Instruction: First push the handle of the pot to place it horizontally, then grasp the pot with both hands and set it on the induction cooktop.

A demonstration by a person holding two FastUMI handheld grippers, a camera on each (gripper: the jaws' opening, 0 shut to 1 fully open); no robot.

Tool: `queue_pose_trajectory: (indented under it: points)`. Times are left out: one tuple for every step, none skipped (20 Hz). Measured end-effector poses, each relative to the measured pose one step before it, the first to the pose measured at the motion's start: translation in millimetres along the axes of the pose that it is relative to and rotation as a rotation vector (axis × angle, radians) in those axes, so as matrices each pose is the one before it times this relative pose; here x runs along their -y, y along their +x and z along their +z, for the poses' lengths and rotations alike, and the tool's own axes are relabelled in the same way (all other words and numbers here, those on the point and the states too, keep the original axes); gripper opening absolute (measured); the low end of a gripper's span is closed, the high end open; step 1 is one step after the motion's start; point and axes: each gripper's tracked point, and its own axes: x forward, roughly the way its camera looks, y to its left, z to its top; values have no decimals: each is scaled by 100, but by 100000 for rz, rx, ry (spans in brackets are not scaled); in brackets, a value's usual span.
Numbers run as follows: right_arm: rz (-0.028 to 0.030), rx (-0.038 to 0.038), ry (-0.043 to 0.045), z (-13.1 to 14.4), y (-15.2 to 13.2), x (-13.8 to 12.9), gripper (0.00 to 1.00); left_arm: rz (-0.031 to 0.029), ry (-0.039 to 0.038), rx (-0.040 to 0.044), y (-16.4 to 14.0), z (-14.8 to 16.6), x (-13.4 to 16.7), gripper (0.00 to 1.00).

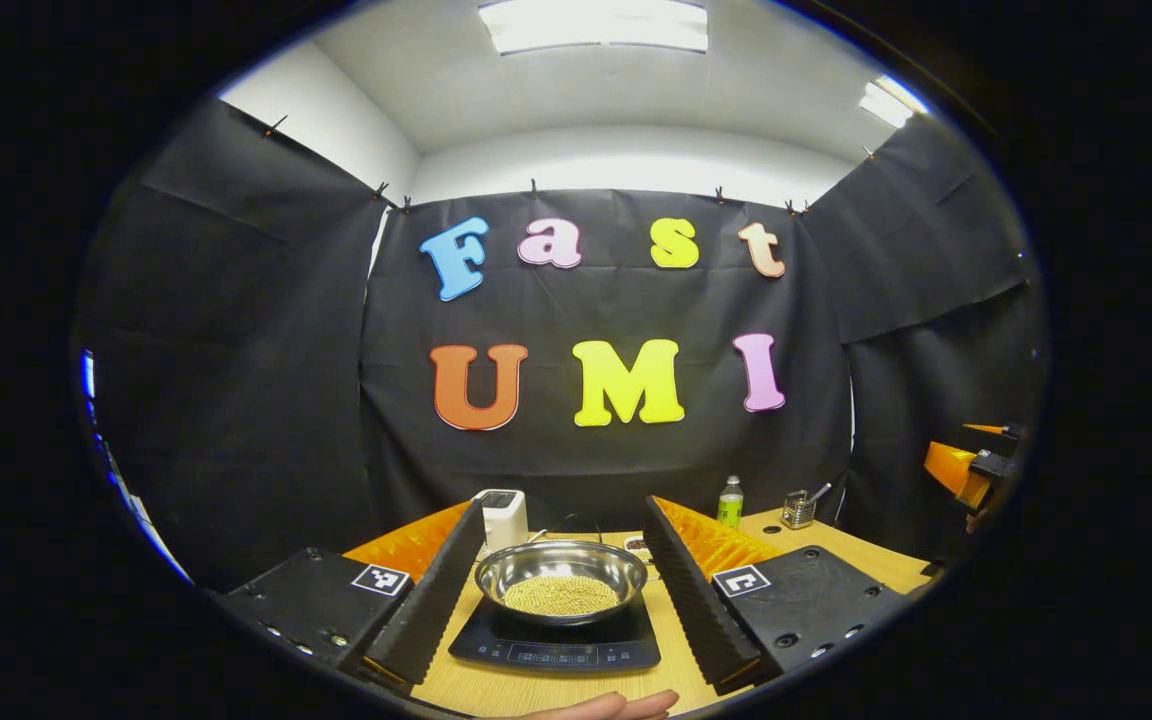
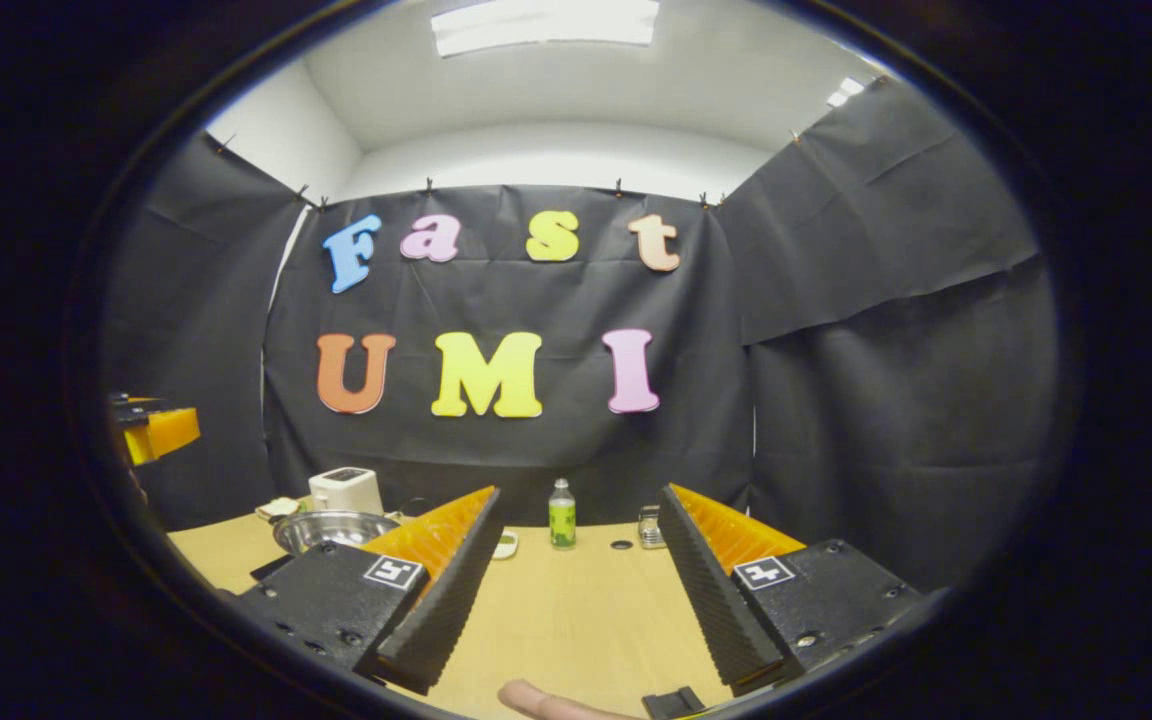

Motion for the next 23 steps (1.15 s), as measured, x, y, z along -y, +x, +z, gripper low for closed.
queue_pose_trajectory:
  points:
    - [17,1207,1961,270,-140,144,96,-973,-750,972,-17,126,116,94]
    - [294,726,1739,174,-132,129,97,-952,-920,263,-5,-20,214,94]
    - [463,-91,910,-54,-129,86,98,-1196,-310,-479,-131,-272,356,94]
    - [129,-437,265,-81,-7,89,96,-565,352,336,-92,47,135,94]
    - [142,-231,-332,-72,13,132,96,-343,787,123,-37,146,48,94]
    - [338,-140,-441,21,2,-3,98,-437,998,170,-184,13,179,94]
    - [242,-378,-212,-82,43,-57,98,-413,821,-240,-36,-123,152,94]
    - [0,-353,140,-20,6,35,96,-331,401,-241,-62,-28,192,94]
    - [180,-203,-62,32,-38,-47,96,-170,119,-11,-63,32,90,94]
    - [240,-255,-183,-75,17,-53,96,59,-74,-38,54,45,-22,94]
    - [194,-435,-234,-155,123,-4,98,243,-340,133,46,-8,-7,94]
    - [-149,-668,-324,-123,56,44,96,156,-405,-37,107,-108,23,94]
    - [-409,-1081,-414,-331,73,155,98,207,-334,-321,-21,-216,-69,94]
    - [-37,-800,-270,-163,-20,36,96,444,-322,-67,185,-54,-127,94]
    - [524,-266,-107,-97,-50,-189,96,857,-408,-1077,-59,-233,-190,94]
    - [1004,348,-162,73,-35,-210,96,607,-267,-1024,103,-319,-19,94]
    - [942,167,-446,-132,84,-131,98,510,31,-498,156,-120,-72,94]
    - [1090,381,-495,34,99,-241,98,688,120,-214,-15,-63,-96,94]
    - [934,147,-308,-7,150,-196,98,527,-80,132,74,-118,-64,94]
    - [718,209,207,85,96,-209,98,306,-274,-126,-76,-104,-39,94]
    - [797,585,544,181,93,-369,96,46,-470,-25,-210,-58,-60,94]
    - [916,417,385,125,-91,-326,96,73,-556,298,-256,171,-199,94]
    - [1028,539,192,-45,-77,-373,98,273,-256,81,-152,149,-222,94]
